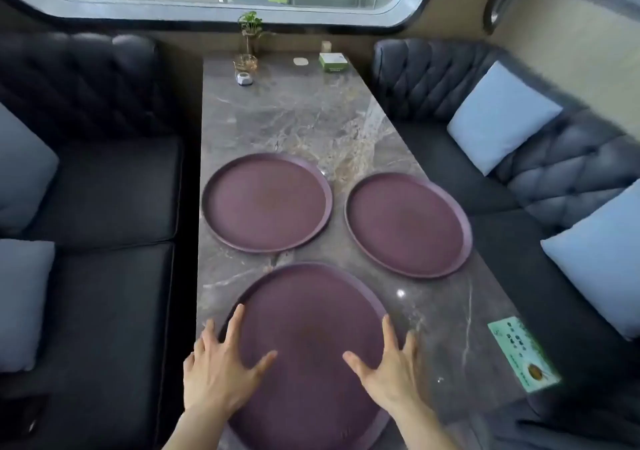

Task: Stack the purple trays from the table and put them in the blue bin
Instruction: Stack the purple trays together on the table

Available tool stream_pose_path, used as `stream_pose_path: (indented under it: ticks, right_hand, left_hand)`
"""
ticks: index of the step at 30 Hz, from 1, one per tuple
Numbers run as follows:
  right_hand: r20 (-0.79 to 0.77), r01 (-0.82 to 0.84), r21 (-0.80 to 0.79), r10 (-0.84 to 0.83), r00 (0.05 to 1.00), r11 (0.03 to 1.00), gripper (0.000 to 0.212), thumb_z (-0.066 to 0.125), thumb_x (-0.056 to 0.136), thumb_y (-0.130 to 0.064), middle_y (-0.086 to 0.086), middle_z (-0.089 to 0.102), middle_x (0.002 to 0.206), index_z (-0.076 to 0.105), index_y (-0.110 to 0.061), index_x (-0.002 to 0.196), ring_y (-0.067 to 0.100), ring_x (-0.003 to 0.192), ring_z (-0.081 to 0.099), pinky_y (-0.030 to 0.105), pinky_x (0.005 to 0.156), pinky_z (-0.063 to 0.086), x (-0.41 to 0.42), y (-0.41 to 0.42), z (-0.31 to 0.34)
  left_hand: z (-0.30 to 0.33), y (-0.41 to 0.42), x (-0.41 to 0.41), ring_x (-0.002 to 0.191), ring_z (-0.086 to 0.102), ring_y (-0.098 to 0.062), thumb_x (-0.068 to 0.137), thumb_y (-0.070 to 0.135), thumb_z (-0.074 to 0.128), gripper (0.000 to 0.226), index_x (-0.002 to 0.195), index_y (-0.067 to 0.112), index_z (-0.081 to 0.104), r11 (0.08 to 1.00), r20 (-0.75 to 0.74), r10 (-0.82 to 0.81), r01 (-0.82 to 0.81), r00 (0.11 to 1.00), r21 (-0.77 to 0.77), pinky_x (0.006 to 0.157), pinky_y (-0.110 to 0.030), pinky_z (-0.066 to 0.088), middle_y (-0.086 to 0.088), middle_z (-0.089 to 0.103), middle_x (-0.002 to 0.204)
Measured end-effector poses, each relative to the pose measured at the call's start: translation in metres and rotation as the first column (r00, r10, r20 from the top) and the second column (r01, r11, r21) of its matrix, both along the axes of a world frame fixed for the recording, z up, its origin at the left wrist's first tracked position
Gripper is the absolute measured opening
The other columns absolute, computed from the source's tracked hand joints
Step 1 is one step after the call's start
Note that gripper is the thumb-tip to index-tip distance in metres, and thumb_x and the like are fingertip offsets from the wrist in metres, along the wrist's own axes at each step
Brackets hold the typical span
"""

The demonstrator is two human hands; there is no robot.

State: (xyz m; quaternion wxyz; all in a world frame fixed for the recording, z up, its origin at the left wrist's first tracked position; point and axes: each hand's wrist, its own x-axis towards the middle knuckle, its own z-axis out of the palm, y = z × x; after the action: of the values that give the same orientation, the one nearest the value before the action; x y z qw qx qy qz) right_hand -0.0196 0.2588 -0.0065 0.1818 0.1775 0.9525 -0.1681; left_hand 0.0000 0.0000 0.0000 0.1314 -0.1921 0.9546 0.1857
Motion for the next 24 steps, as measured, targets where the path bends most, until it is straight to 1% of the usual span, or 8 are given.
stream_pose_path:
  ticks: [2, 4, 6, 9, 12, 14, 17, 24]
  right_hand:
    - [0.044, 0.038, -0.044, -0.036, 0.998, 0.998, 0.114, 0.054, 0.067, -0.086, 0.019, 0.025, 0.158, 0.004, -0.037, 0.158, 0.036, 0.146, 0.031, 0.047, 0.113, 0.038, 0.001, 0.000, -0.005]
    - [0.037, 0.062, -0.033, -0.061, 0.997, 0.998, 0.109, 0.056, 0.069, -0.083, 0.011, 0.039, 0.146, 0.011, -0.037, 0.158, 0.032, 0.138, 0.040, 0.044, 0.109, 0.041, 0.001, 0.000, -0.009]
    - [0.015, 0.090, -0.050, -0.089, 0.996, 0.995, 0.107, 0.057, 0.070, -0.082, 0.008, 0.044, 0.138, 0.016, -0.035, 0.157, 0.029, 0.133, 0.045, 0.041, 0.106, 0.042, -0.001, -0.001, -0.010]
    - [-0.001, 0.145, -0.070, -0.146, 0.989, 0.987, 0.114, 0.059, 0.069, -0.082, 0.011, 0.046, 0.137, 0.017, -0.025, 0.158, 0.029, 0.129, 0.051, 0.039, 0.106, 0.044, -0.005, 0.005, -0.006]
    - [-0.012, 0.184, 0.004, -0.184, 0.983, 0.983, 0.117, 0.052, 0.068, -0.087, 0.010, 0.049, 0.138, 0.020, -0.017, 0.157, 0.027, 0.127, 0.055, 0.039, 0.100, 0.047, -0.007, 0.013, 0.006]
    - [-0.054, 0.218, 0.035, -0.216, 0.975, 0.975, 0.112, 0.050, 0.070, -0.087, 0.009, 0.052, 0.135, 0.029, -0.014, 0.153, 0.027, 0.125, 0.056, 0.040, 0.096, 0.048, -0.013, 0.021, 0.017]
    - [-0.123, 0.257, 0.048, -0.249, 0.961, 0.965, 0.100, 0.051, 0.075, -0.081, 0.010, 0.054, 0.133, 0.039, -0.013, 0.147, 0.029, 0.124, 0.057, 0.042, 0.093, 0.050, -0.030, 0.040, 0.038]
    - [-0.244, 0.295, 0.063, -0.272, 0.931, 0.953, 0.085, 0.052, 0.086, -0.069, 0.013, 0.051, 0.138, 0.037, -0.014, 0.150, 0.033, 0.123, 0.058, 0.044, 0.084, 0.052, -0.104, 0.110, 0.071]
  left_hand:
    - [-0.009, 0.000, -0.001, 0.144, 0.032, -0.032, 0.062, 0.089, 0.048, 0.111, 0.153, 0.048, 0.000, 0.996, 0.043, 0.048, -0.051, 0.998, 0.071, 0.105, -0.049, 0.041, -0.013, 0.023, 0.161]
    - [-0.017, 0.001, -0.001, 0.142, 0.030, -0.032, 0.061, 0.086, 0.056, 0.112, 0.153, 0.047, 0.005, 0.982, 0.061, 0.109, -0.117, 0.992, 0.148, 0.102, -0.050, 0.044, -0.013, 0.026, 0.157]
    - [-0.021, 0.004, -0.004, 0.139, 0.031, -0.034, 0.060, 0.081, 0.063, 0.113, 0.153, 0.045, 0.009, 0.961, 0.055, 0.177, -0.184, 0.983, 0.204, 0.100, -0.051, 0.045, -0.015, 0.033, 0.148]
    - [-0.020, 0.005, -0.008, 0.133, 0.036, -0.035, 0.058, 0.075, 0.071, 0.120, 0.154, 0.042, 0.007, 0.937, 0.010, 0.259, -0.254, 0.966, 0.241, 0.095, -0.052, 0.046, -0.014, 0.038, 0.136]
    - [-0.016, 0.013, -0.014, 0.132, 0.035, -0.036, 0.057, 0.071, 0.075, 0.123, 0.156, 0.027, 0.017, 0.930, -0.076, 0.309, -0.284, 0.948, 0.232, 0.101, -0.053, 0.044, -0.015, 0.038, 0.132]
    - [-0.010, 0.024, -0.024, 0.131, 0.036, -0.036, 0.059, 0.068, 0.077, 0.118, 0.154, 0.019, 0.026, 0.928, -0.125, 0.321, -0.285, 0.939, 0.242, 0.103, -0.053, 0.043, -0.015, 0.039, 0.130]
    - [0.007, 0.044, -0.050, 0.129, 0.039, -0.032, 0.061, 0.067, 0.076, 0.110, 0.150, 0.020, 0.033, 0.930, -0.189, 0.300, -0.242, 0.935, 0.275, 0.099, -0.051, 0.045, -0.010, 0.041, 0.127]
    - [0.044, 0.103, -0.134, 0.126, 0.046, -0.031, 0.068, 0.064, 0.073, 0.101, 0.151, 0.018, 0.036, 0.940, -0.308, 0.220, -0.116, 0.926, 0.321, 0.096, -0.047, 0.047, -0.009, 0.046, 0.124]
